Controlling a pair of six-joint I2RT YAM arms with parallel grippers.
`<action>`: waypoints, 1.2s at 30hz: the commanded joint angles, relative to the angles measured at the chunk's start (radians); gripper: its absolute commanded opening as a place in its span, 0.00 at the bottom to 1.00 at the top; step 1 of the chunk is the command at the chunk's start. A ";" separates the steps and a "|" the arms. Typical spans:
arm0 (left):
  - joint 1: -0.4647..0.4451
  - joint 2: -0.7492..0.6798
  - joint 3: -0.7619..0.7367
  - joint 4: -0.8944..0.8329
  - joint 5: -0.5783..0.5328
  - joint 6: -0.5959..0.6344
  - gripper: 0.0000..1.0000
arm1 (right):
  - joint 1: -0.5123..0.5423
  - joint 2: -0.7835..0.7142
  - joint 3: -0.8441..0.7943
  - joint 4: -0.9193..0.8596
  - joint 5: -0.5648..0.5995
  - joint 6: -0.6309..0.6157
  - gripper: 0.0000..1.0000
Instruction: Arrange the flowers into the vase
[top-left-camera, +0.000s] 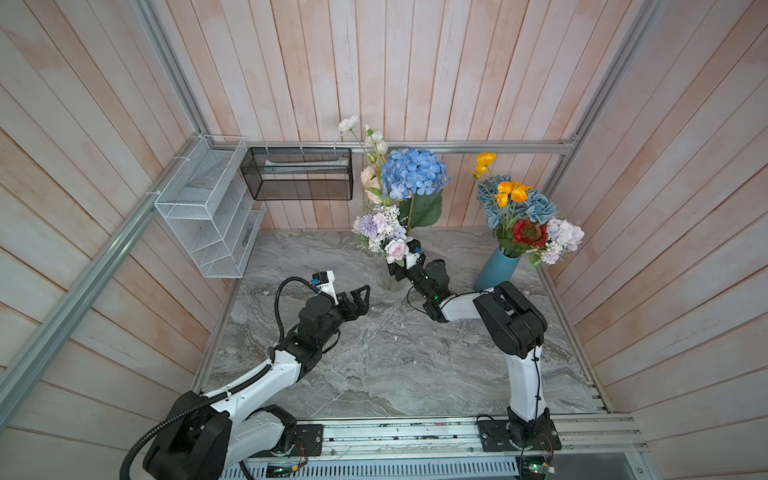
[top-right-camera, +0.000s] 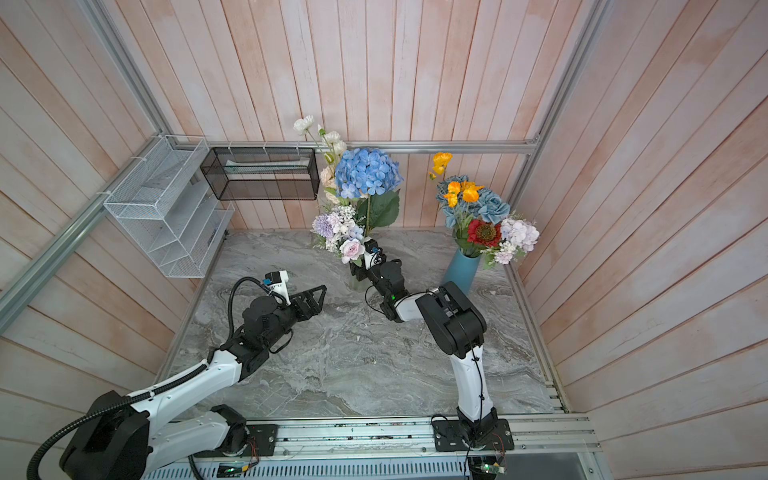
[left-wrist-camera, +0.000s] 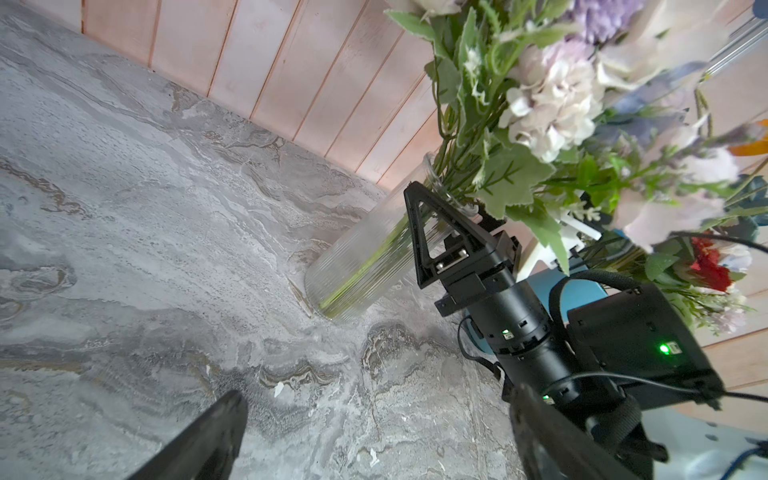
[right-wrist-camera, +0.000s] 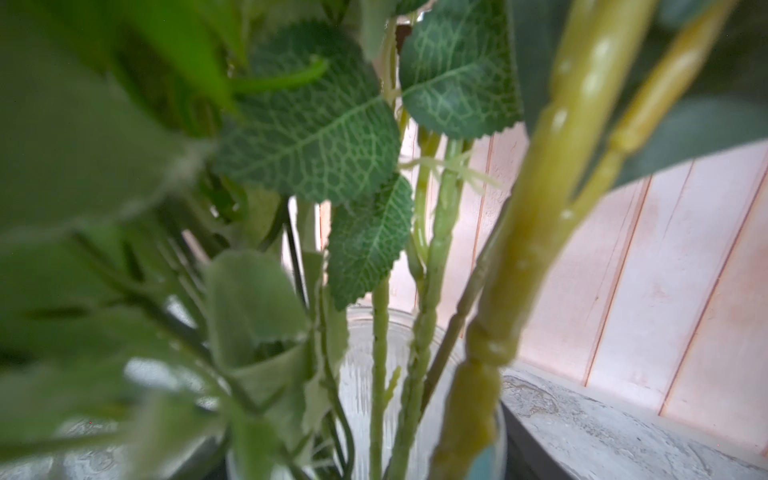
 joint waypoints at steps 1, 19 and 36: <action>0.007 -0.010 -0.014 -0.009 -0.020 0.021 1.00 | -0.003 -0.033 0.020 -0.011 -0.033 0.020 0.79; 0.016 -0.018 0.002 -0.024 -0.023 0.039 1.00 | -0.006 -0.130 -0.074 -0.119 -0.046 -0.004 0.98; 0.157 -0.072 0.022 -0.155 -0.159 0.232 1.00 | -0.018 -0.651 -0.522 -0.449 0.093 0.036 0.98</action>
